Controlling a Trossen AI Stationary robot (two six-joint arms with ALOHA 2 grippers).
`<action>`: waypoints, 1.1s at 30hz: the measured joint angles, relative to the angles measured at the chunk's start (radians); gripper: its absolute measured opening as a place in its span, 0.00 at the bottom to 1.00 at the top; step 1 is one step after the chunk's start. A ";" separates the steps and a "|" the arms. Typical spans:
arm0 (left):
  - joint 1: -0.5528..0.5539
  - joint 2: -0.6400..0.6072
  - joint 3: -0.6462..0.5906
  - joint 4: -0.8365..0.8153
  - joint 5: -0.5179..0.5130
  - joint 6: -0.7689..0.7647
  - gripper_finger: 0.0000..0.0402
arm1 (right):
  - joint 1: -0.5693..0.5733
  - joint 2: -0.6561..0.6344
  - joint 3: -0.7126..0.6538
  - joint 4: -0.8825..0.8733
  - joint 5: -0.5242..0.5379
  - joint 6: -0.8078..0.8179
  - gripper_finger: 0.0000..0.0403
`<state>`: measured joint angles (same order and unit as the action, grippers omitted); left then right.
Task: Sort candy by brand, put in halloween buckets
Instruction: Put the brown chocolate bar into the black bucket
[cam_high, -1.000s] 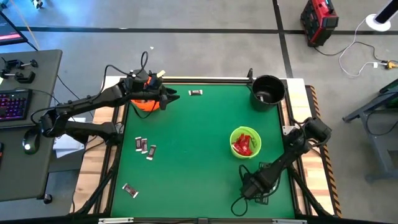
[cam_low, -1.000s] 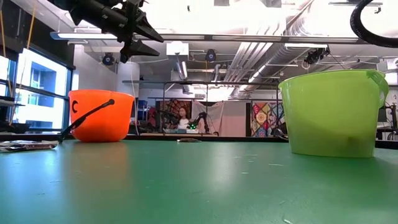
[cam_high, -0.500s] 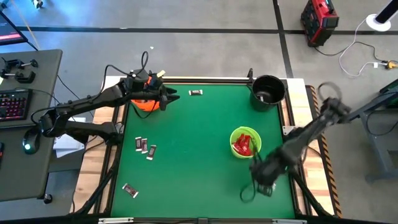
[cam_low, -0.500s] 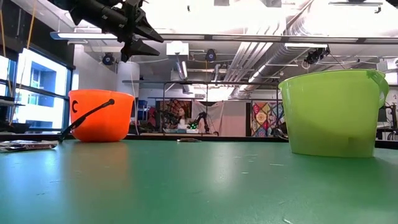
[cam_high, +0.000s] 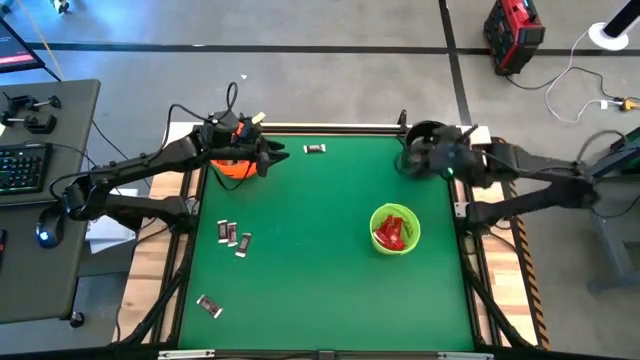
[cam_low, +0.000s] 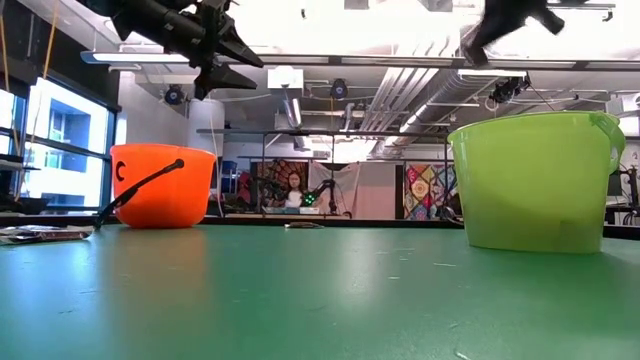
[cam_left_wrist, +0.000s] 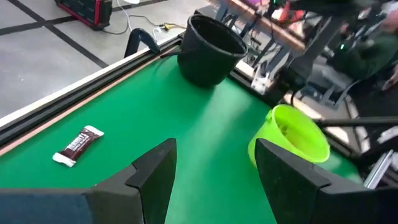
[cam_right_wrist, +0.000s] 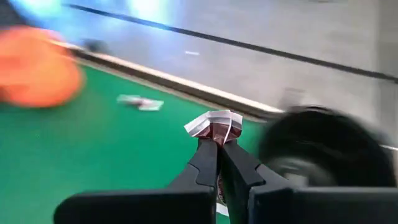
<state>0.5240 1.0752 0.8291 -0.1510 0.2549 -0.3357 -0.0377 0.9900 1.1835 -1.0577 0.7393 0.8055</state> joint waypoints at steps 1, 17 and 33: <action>0.000 0.000 0.000 0.010 0.000 -0.018 0.51 | -0.058 -0.001 -0.007 -0.029 0.002 -0.023 0.00; -0.001 0.000 0.000 0.276 0.000 -0.168 0.51 | -0.614 0.203 -0.135 0.104 -0.126 -0.093 0.07; -0.001 0.000 0.000 0.287 0.000 -0.160 0.51 | -0.690 0.233 -0.131 0.434 -0.502 -0.088 0.65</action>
<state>0.5232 1.0748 0.8291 0.1360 0.2550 -0.4955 -0.7281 1.2227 1.0527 -0.6236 0.2374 0.7176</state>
